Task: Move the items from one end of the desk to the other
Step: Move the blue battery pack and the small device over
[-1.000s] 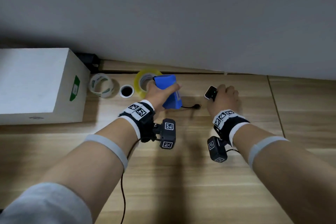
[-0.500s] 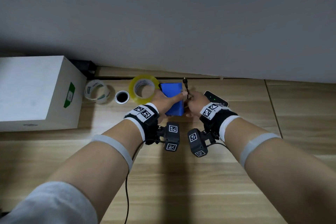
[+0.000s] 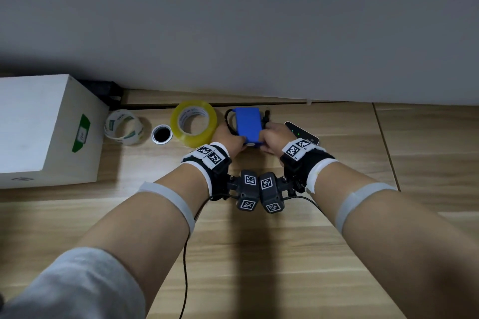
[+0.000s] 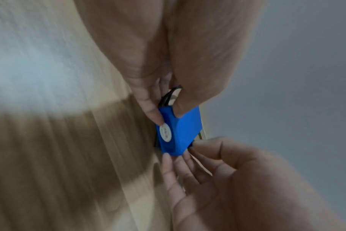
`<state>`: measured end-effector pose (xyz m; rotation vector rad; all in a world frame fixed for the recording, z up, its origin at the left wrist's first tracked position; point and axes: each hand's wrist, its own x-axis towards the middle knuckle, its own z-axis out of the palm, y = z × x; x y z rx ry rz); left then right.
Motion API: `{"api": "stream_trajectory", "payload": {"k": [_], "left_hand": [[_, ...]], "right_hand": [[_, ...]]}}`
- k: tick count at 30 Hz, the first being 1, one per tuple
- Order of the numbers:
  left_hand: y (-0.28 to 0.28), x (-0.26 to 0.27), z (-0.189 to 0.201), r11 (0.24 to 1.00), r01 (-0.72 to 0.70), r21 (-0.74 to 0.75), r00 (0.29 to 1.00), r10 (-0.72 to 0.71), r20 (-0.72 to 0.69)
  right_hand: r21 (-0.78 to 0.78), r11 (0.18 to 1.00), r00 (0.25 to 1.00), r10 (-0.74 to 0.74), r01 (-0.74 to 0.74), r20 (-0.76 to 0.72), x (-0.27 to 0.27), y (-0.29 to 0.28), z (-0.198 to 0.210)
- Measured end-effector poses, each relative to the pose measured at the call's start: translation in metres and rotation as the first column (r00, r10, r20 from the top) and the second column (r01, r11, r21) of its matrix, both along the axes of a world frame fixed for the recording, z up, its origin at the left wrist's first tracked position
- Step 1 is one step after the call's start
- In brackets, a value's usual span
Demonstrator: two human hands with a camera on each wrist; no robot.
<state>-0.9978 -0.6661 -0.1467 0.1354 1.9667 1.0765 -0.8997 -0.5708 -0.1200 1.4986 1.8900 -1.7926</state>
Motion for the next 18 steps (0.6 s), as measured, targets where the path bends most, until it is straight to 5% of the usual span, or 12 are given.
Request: {"api": "stream_trajectory", "payload": {"k": [3,12,18], "left_hand": [[-0.011,0.003,0.002,0.997,0.066,-0.043,0.993,-0.070,-0.097],[-0.042,0.049,0.071,0.996,0.093,0.001,0.995,-0.093,-0.024],[-0.040,0.105,0.111,0.966,0.241,0.094,0.969,-0.234,-0.084]], "right_hand": [[-0.012,0.996,0.996,-0.088,0.088,-0.015,0.010,-0.007,0.018],[-0.012,1.000,0.999,-0.025,0.025,-0.021,0.078,-0.025,0.056],[-0.075,0.971,0.973,-0.230,0.228,-0.023,0.160,-0.036,0.111]]}}
